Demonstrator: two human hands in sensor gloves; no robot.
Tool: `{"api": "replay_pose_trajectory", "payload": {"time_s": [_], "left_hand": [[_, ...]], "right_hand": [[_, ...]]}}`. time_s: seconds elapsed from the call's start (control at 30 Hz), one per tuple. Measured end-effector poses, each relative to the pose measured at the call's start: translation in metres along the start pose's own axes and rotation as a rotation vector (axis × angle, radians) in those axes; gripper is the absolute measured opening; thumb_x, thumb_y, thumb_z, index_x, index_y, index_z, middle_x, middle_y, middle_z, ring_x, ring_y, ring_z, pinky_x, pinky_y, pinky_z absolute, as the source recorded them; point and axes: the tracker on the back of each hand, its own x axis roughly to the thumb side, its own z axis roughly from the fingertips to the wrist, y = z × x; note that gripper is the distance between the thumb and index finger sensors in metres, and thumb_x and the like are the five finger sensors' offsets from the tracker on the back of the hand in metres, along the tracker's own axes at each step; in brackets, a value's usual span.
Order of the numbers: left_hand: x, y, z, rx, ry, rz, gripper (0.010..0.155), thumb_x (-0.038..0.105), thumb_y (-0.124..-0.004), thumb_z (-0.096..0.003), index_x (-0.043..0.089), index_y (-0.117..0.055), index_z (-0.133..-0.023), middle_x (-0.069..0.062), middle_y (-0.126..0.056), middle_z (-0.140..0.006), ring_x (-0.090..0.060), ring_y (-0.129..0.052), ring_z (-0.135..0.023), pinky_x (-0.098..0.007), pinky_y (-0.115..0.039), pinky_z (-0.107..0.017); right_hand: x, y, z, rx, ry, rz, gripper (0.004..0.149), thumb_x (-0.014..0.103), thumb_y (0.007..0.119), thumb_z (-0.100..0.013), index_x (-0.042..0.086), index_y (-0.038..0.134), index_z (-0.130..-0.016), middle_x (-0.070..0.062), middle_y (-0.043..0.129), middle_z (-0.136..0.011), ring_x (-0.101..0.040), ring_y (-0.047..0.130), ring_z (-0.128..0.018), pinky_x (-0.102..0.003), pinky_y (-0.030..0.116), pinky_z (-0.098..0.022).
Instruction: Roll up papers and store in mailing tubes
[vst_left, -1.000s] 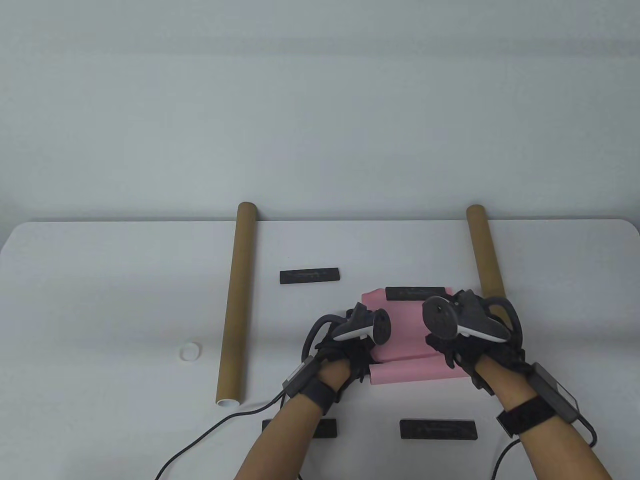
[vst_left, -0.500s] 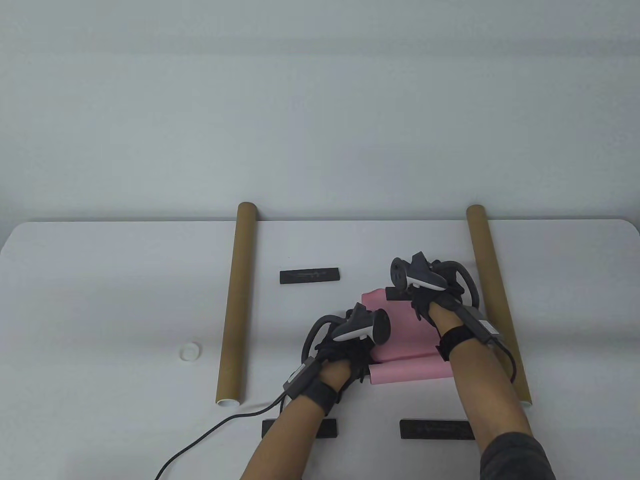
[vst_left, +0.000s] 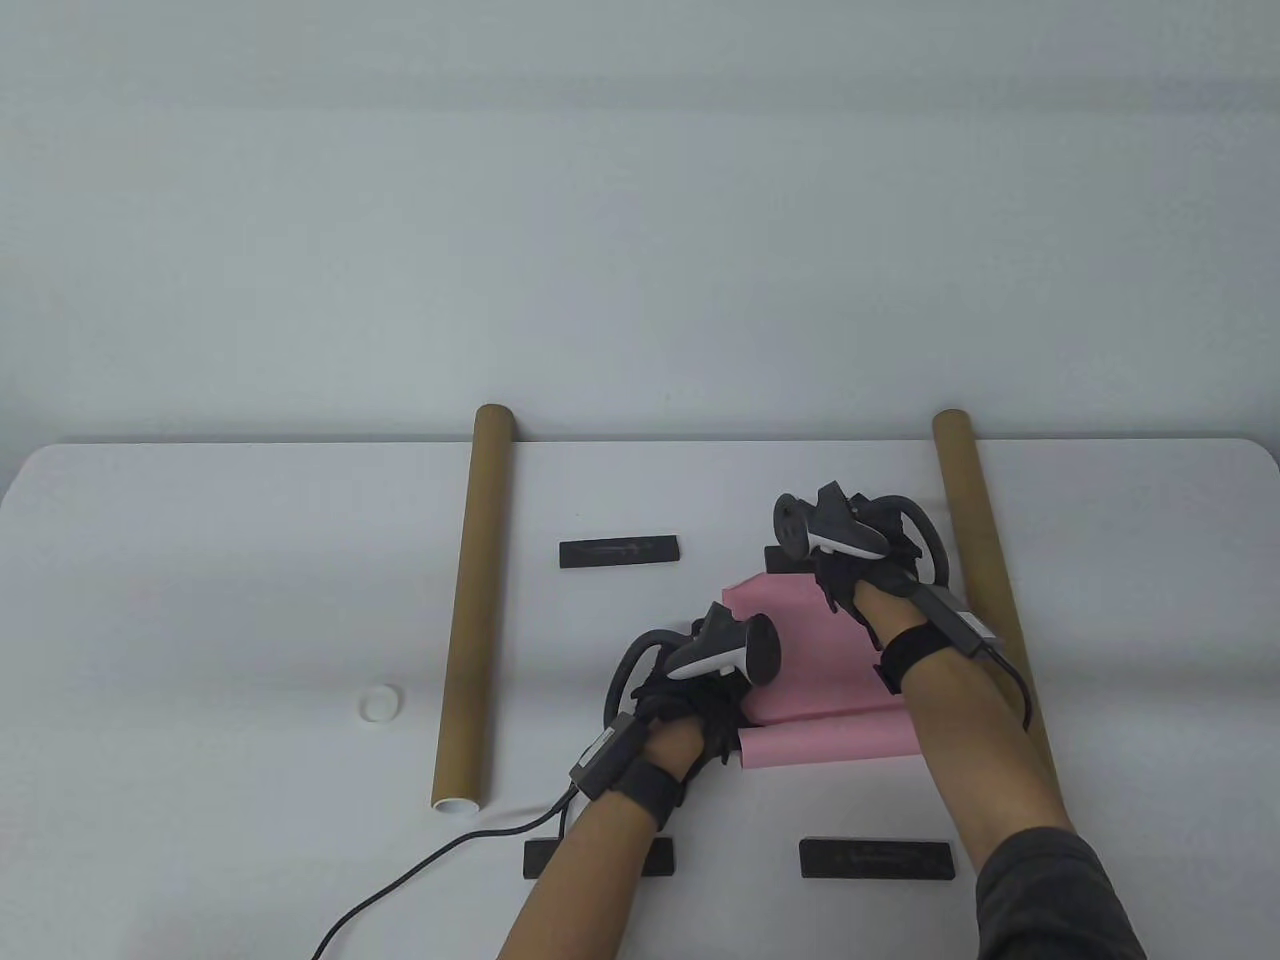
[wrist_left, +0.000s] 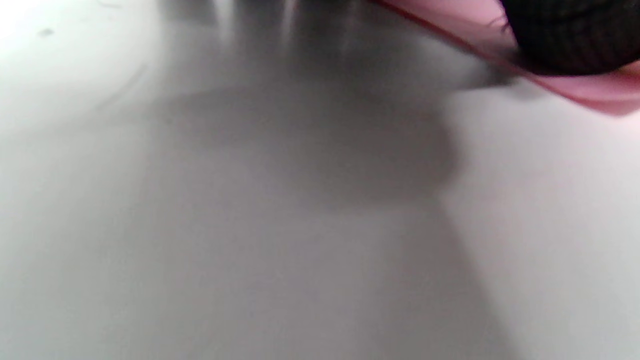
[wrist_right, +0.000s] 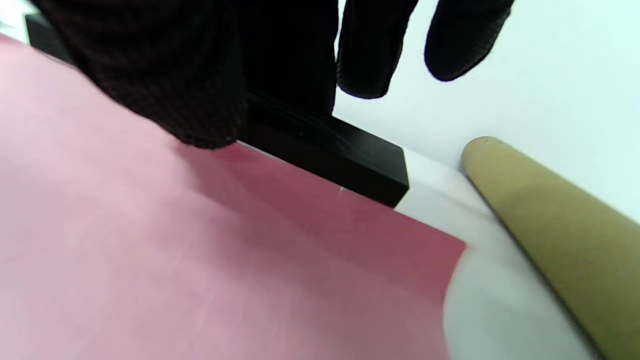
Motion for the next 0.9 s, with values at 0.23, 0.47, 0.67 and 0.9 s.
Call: {"api": "replay_pose_trajectory", "payload": {"time_s": [0.23,0.47,0.67,0.9], "left_hand": [[0.000,0.000,0.000,-0.001,0.001,0.004,0.096,0.078,-0.067,-0.0249,0.046,-0.024,-0.105,0.009,-0.020,-0.116,-0.027,-0.023,-0.113,-0.053,-0.036,-0.079],[0.000,0.000,-0.001,-0.002,0.001,0.002,0.096,0.077,-0.067,-0.0252,0.046,-0.024,-0.105,0.009,-0.019,-0.116,-0.027,-0.023,-0.113,-0.053,-0.036,-0.079],[0.000,0.000,-0.001,-0.008,0.002,0.007,0.096,0.078,-0.067,-0.0252,0.047,-0.023,-0.105,0.009,-0.018,-0.116,-0.027,-0.022,-0.112,-0.053,-0.035,-0.079],[0.000,0.000,-0.001,-0.020,0.004,0.009,0.096,0.078,-0.066,-0.0258,0.046,-0.022,-0.105,0.009,-0.017,-0.116,-0.027,-0.020,-0.112,-0.054,-0.035,-0.079]], "right_hand": [[0.005,0.011,-0.021,0.065,0.090,-0.011,0.061,0.040,0.094,-0.045,0.030,0.074,-0.101,0.003,0.079,-0.104,-0.038,0.068,-0.108,-0.066,0.061,-0.077],[0.010,0.021,-0.029,0.086,0.082,-0.005,0.060,0.039,0.093,-0.046,0.031,0.073,-0.102,0.005,0.078,-0.106,-0.037,0.067,-0.108,-0.065,0.059,-0.078],[0.004,0.017,-0.020,0.056,0.058,-0.027,0.069,0.041,0.092,-0.045,0.027,0.066,-0.107,0.001,0.076,-0.109,-0.037,0.072,-0.106,-0.062,0.065,-0.075],[-0.025,-0.020,0.034,-0.057,-0.045,0.035,0.066,0.036,0.094,-0.044,0.021,0.071,-0.104,-0.006,0.079,-0.104,-0.042,0.075,-0.100,-0.065,0.067,-0.070]]}}
